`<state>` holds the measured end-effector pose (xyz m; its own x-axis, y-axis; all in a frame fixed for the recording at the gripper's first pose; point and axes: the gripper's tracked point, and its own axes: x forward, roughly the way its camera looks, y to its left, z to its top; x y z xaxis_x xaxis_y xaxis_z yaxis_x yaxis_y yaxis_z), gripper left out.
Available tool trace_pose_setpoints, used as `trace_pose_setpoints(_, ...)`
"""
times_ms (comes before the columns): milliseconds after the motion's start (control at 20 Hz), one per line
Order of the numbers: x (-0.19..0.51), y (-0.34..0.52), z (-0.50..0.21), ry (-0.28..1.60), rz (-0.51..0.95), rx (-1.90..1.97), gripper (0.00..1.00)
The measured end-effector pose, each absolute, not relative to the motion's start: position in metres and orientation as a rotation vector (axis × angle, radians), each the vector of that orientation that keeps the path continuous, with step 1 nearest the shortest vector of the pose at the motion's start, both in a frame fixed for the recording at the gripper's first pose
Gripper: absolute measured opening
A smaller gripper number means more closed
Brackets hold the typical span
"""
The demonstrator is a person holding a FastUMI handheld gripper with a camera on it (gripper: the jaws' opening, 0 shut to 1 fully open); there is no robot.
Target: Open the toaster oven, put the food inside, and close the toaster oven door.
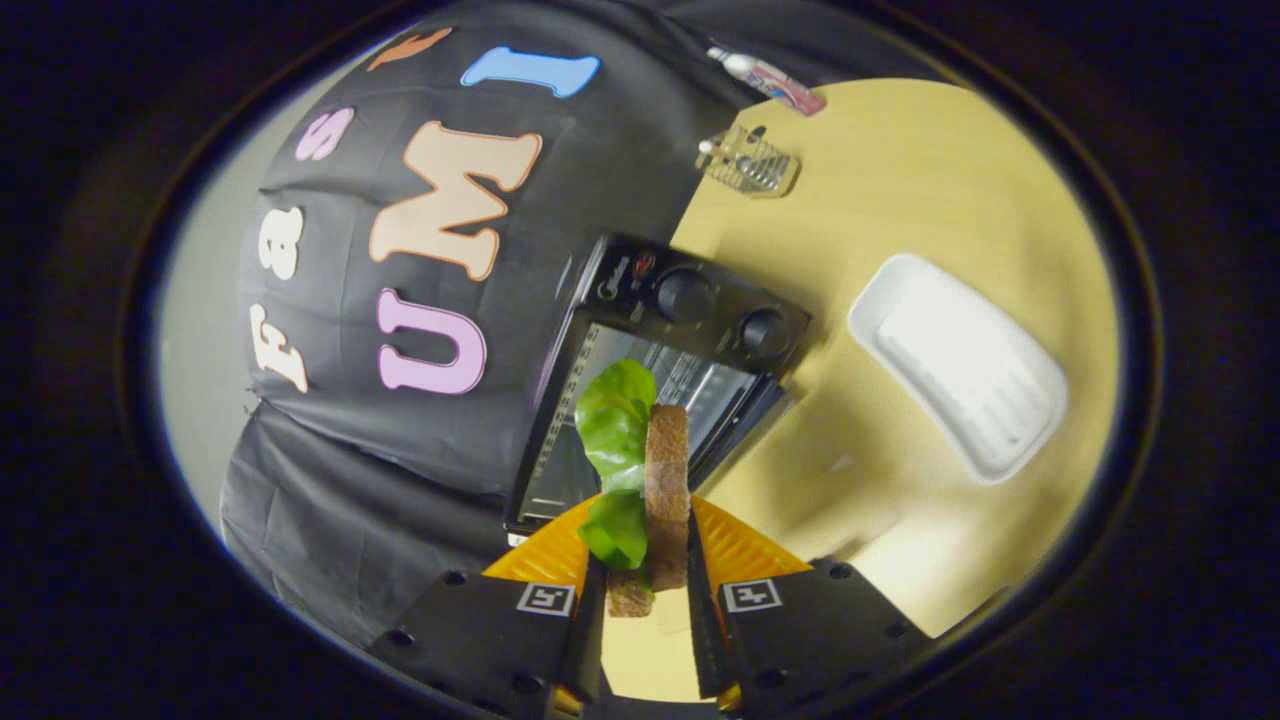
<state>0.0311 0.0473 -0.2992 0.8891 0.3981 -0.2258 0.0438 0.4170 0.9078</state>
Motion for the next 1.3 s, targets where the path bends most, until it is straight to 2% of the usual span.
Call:
trace_pose_setpoints(500,0.09,0.104,-0.295,0.389,0.197,1.193,0.39)
trace_pose_setpoints(1300,0.164,0.094,-0.306,0.25,0.013,1.08,0.41)
